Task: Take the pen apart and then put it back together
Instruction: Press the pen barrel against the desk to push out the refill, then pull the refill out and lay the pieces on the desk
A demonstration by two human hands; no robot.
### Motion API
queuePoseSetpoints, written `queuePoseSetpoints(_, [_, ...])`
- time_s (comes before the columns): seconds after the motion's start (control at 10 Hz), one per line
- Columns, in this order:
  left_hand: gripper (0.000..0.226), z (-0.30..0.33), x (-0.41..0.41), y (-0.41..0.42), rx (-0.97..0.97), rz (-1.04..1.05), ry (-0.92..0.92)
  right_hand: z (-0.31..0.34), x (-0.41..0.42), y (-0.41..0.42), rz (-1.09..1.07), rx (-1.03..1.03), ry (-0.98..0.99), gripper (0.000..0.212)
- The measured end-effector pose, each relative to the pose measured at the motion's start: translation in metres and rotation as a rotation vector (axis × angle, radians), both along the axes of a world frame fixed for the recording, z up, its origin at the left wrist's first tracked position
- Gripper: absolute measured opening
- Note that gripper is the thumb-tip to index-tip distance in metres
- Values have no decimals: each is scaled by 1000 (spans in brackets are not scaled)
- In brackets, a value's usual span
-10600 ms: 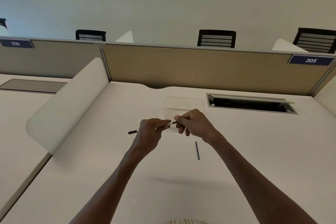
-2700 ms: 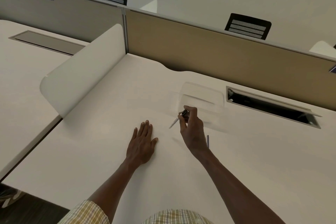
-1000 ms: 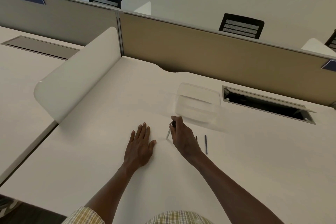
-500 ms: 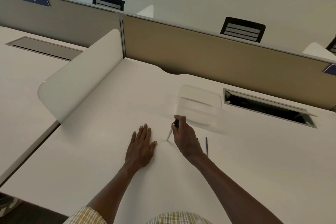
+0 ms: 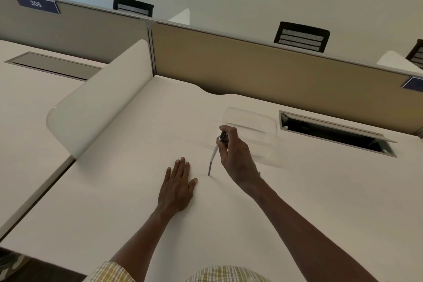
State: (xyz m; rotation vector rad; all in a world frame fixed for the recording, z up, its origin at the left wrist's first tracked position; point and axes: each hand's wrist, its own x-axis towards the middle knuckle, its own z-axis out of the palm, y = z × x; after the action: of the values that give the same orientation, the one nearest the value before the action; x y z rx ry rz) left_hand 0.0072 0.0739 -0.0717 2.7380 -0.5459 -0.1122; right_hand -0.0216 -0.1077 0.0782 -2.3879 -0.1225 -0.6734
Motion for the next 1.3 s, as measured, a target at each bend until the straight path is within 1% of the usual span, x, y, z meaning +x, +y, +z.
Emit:
queuePoseSetpoints(0.3, [65,0,0,1,-16,-3,10,20,2,-2,10,34,-72,36])
queuePoseSetpoints(0.4, [65,2,0,1,-21,0,25,19,1,-6,-4,49,-68,37])
queuePoseSetpoints(0.5, [66,5,2,0,-14,-4,66,17,1,-10,-11,63,-53,38])
queuePoseSetpoints(0.6, [66,14,10,0,-27,2,168,16,1,-14,-13,93,-34,41])
queuePoseSetpoints(0.7, [58,32,17,-3,-180,75,297,14,3,-16,-20,120,-30,45])
queuePoseSetpoints(0.8, [43,57,19,-7,-433,181,299,9,6,-18,-27,166,14,46])
queuePoseSetpoints(0.9, [20,84,16,-13,-657,216,290,4,9,-16,-33,198,60,49])
queuePoseSetpoints(1.0, [24,112,10,-22,-833,187,383,1,12,-13,-29,231,91,49])
queuePoseSetpoints(1.2, [18,131,1,-35,-916,94,377,-3,15,-7,-8,258,104,46])
queuePoseSetpoints(1.3, [19,130,1,-39,-957,119,367,-3,17,-6,2,271,99,45])
